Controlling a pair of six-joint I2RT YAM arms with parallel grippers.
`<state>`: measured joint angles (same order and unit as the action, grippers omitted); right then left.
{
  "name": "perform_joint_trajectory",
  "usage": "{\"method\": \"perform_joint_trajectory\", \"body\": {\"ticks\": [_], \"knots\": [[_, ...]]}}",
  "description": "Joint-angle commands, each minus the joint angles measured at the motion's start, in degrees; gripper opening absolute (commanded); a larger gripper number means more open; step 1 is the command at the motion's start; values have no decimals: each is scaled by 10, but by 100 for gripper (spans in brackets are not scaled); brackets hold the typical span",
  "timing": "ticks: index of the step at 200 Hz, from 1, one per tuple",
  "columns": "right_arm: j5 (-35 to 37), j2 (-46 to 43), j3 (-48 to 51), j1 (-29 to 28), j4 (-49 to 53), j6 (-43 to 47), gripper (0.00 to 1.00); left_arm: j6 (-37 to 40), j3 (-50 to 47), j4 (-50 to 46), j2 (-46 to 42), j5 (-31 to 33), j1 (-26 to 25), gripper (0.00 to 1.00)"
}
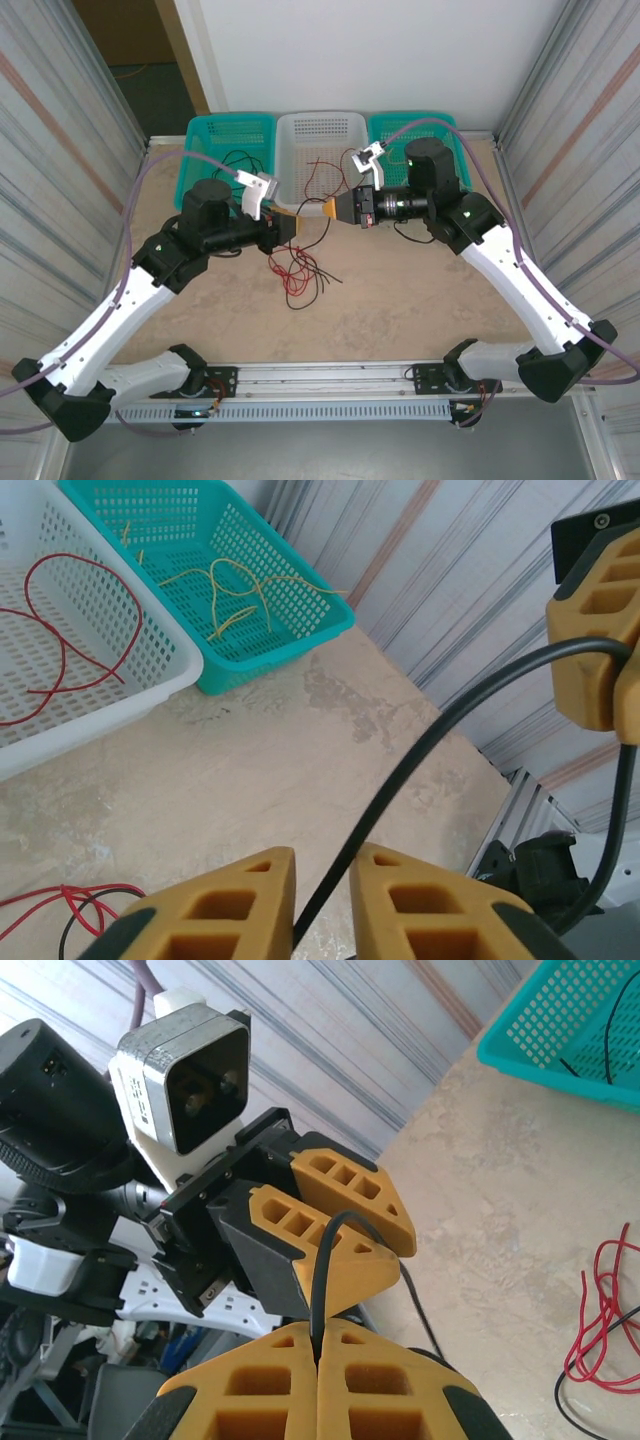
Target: Untangle the cables
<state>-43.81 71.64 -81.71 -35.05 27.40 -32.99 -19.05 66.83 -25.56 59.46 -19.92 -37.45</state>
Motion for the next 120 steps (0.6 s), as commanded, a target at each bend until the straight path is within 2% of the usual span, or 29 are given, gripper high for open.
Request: {"method": "perform_joint_trajectory", "body": {"ticks": [1,51,58,67,80,91,93,96,102,120], "knots": [[-19,4,-13,-6,-11,-9,0,16,-6,0,-12,6,2,18],[5,6,-3,-10,7,4,3,31,0,-15,-24,37,2,0],[23,7,-6,-13,23,12,7,31,5,-20,-26,45,3,0],[56,12,-10,-19,46,26,18,31,12,-30,-29,61,2,0],[98,17,-8,-29,65,37,39,26,26,-50,-32,92,3,0],[142,22,-3,-40,75,40,50,21,36,-64,-32,109,3,0],[150,24,-1,-42,75,40,57,20,38,-66,-32,111,2,0],[159,25,1,-46,76,39,61,18,41,-71,-31,114,3,0],[170,29,6,-50,74,37,65,13,47,-78,-30,120,3,0],[194,41,19,-67,57,22,65,5,61,-94,-22,117,3,0]]}}
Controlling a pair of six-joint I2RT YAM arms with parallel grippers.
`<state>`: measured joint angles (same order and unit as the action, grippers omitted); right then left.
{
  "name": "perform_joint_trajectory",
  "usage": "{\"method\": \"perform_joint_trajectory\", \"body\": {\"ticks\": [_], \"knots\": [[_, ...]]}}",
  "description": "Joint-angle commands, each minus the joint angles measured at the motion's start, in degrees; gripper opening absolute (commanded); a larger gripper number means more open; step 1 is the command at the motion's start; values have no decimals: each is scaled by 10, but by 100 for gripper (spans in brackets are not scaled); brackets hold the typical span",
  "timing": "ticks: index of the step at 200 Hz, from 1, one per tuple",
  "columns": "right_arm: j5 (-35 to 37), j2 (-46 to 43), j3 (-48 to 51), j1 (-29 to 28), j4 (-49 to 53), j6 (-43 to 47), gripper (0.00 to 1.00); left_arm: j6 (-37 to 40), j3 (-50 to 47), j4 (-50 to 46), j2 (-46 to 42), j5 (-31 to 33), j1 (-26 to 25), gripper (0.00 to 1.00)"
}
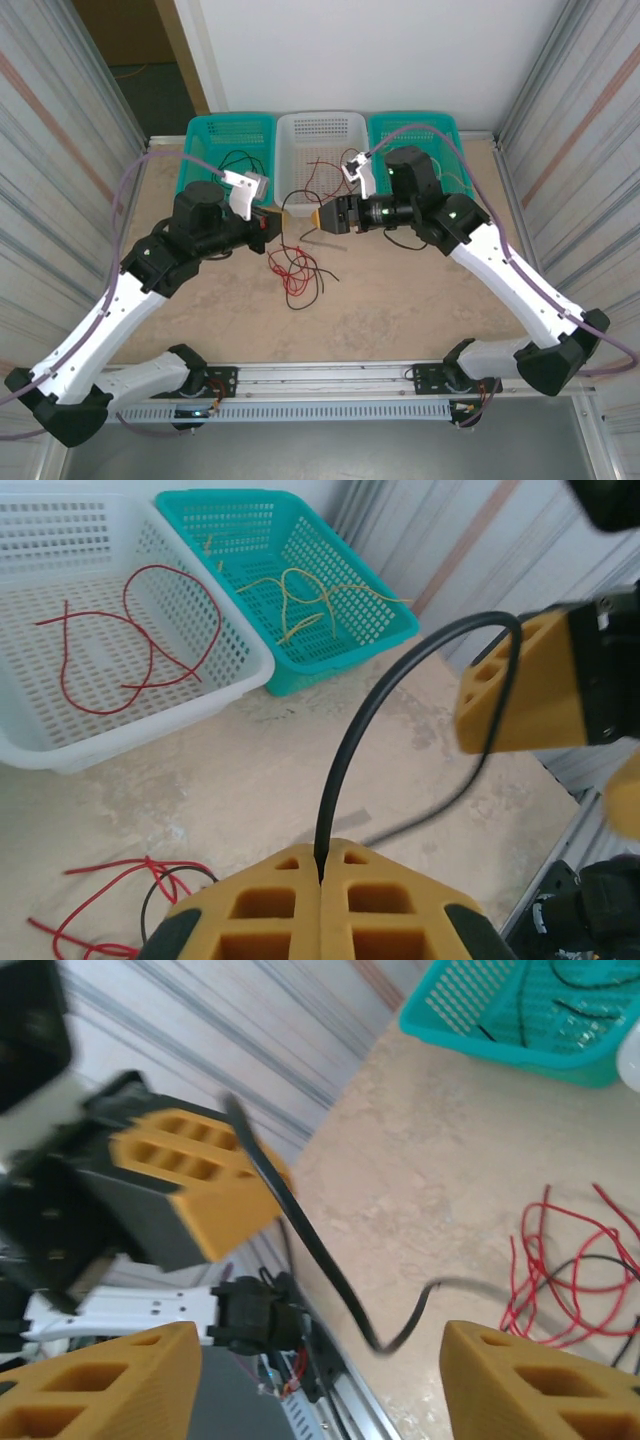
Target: Untangle the cables
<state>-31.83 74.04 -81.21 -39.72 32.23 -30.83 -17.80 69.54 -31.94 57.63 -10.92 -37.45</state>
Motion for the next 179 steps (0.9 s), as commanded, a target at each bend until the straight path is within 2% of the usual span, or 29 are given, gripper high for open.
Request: {"method": "perform_joint_trajectory", "body": {"ticks": [1,30,56,74,90,125,152,179], "knots": [[76,18,14,-21,9,0,65,-8,34,-31,-3,26,3,0],[175,49,1,-29,38,-14,61,-21,39,-54,8,33,3,0],[245,52,-1,-6,71,-28,62,-41,69,-144,42,118,13,0],[219,37,14,22,66,-31,63,-87,103,-215,74,170,46,0],[195,15,31,26,43,-23,64,-113,123,-226,92,160,93,0],[190,-11,48,24,30,-19,66,-135,171,-165,132,142,171,0],[168,-15,64,20,21,-19,65,-157,230,-113,203,94,242,0],[176,-27,80,6,21,-16,65,-178,296,-73,264,91,285,0]]}}
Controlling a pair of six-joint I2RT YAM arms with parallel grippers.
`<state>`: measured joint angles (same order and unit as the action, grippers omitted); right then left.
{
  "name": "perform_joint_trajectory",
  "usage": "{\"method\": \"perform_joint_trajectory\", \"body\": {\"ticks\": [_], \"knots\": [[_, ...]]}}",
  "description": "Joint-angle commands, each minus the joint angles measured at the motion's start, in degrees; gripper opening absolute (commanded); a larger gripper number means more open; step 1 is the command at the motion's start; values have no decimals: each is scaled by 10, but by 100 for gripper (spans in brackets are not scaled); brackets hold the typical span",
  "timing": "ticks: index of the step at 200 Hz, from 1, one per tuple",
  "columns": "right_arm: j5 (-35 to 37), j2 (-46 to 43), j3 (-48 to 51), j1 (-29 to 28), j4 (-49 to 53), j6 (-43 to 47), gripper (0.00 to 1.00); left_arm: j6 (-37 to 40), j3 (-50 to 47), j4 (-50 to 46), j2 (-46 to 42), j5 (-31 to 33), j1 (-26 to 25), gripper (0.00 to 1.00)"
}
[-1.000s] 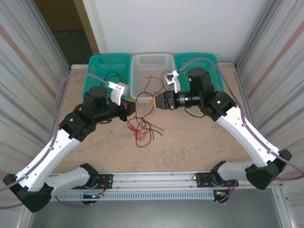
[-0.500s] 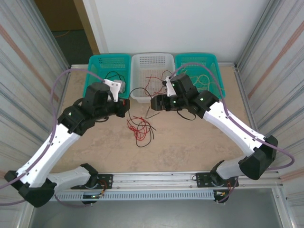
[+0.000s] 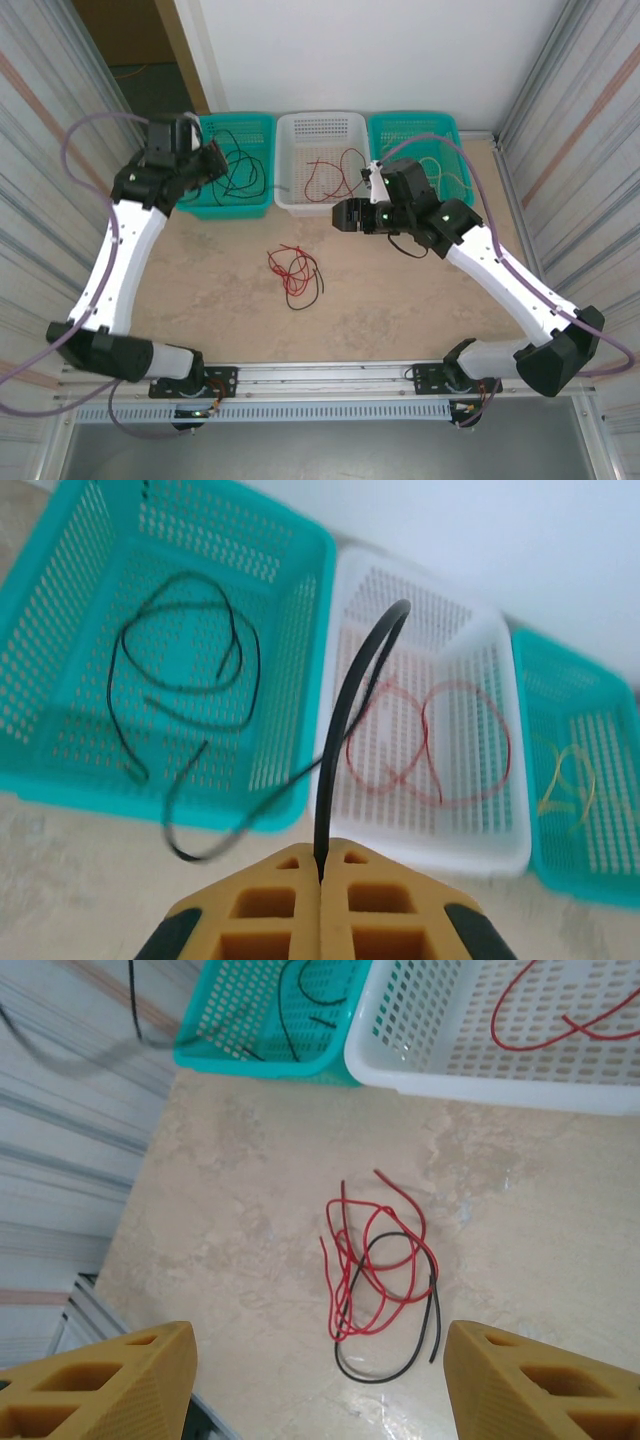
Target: Untangle the cables
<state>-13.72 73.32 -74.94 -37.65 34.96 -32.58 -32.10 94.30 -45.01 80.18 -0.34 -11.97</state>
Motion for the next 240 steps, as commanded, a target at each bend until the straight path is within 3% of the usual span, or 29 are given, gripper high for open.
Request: {"method": "perform_joint_trajectory", "body": {"ticks": [1,46,120,143,156,207,240], "knots": [[-5,-20,18,-15,-6,1,65,-36,50,60,40,-15,31,0],[-4,-27,38,-18,-7,0,66,-66,109,129,122,-22,74,0],[-7,-9,39,-12,2,12,65,-68,137,185,236,-21,92,0],[-10,5,31,-8,8,18,65,-74,116,188,257,-34,92,46],[-8,13,24,-8,15,22,65,-74,87,198,249,-38,89,53],[-2,18,4,-11,23,13,64,-51,7,167,158,-34,54,57],[8,22,6,-26,22,-7,65,-31,-86,128,41,-42,-7,49]]}}
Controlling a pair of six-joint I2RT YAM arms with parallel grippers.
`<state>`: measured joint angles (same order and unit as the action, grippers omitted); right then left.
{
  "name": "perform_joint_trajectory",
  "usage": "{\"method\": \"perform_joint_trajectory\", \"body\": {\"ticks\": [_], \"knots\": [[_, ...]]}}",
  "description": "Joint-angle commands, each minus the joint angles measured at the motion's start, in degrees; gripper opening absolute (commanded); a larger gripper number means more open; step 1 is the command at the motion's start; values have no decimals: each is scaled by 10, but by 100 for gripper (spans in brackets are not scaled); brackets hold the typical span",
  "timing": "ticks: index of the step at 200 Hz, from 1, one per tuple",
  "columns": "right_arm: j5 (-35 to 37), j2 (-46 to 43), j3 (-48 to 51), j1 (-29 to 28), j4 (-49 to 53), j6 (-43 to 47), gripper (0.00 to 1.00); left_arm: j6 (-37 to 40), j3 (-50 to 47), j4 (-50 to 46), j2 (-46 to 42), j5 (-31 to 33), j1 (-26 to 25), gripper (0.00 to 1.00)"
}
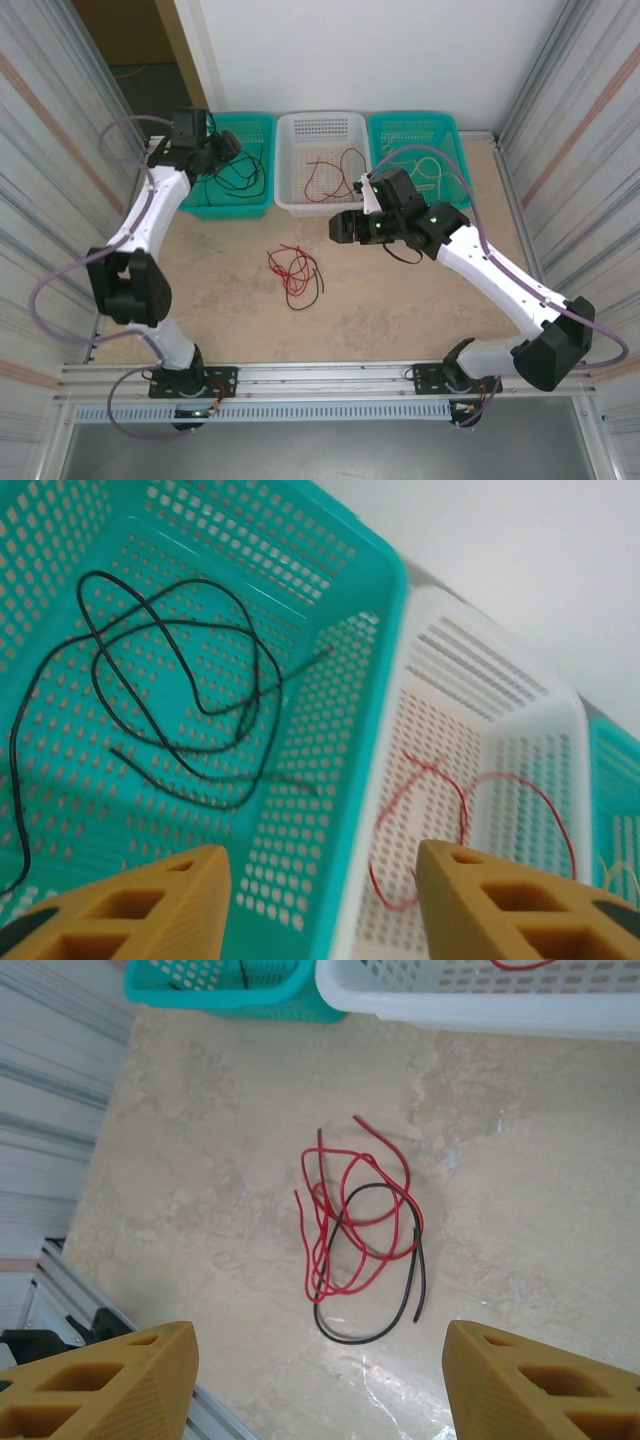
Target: Untangle the cables
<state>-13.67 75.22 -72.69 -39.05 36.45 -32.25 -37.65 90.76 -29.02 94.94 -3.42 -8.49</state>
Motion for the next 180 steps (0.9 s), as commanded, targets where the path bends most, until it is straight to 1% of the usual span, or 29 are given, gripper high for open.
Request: {"method": "perform_joint_trajectory", "body": {"ticks": [1,19,34,62,81,98,111,125,137,166,180], "knots": [[9,3,-16,-13,7,-11,65,24,-55,-32,-112,-11,-44,49],[32,7,-9,-36,7,-20,65,32,-125,-49,-194,-17,-99,47],[47,11,-7,-52,9,-34,65,28,-180,-79,-264,-8,-148,46],[68,22,-6,-77,20,-59,64,-13,-275,-150,-399,-3,-222,45],[91,25,2,-95,31,-73,63,-41,-335,-192,-493,-4,-248,46],[106,20,19,-113,34,-91,63,-58,-375,-233,-560,-2,-250,45],[118,14,30,-125,40,-103,62,-69,-391,-253,-592,2,-250,44],[125,8,42,-133,47,-107,62,-79,-405,-250,-604,-2,-250,44],[132,5,52,-134,57,-111,62,-83,-415,-231,-594,-7,-250,44],[145,6,69,-134,77,-118,62,-79,-413,-174,-515,-35,-251,43],[147,12,77,-133,77,-119,62,-73,-405,-152,-475,-37,-254,42]]}}
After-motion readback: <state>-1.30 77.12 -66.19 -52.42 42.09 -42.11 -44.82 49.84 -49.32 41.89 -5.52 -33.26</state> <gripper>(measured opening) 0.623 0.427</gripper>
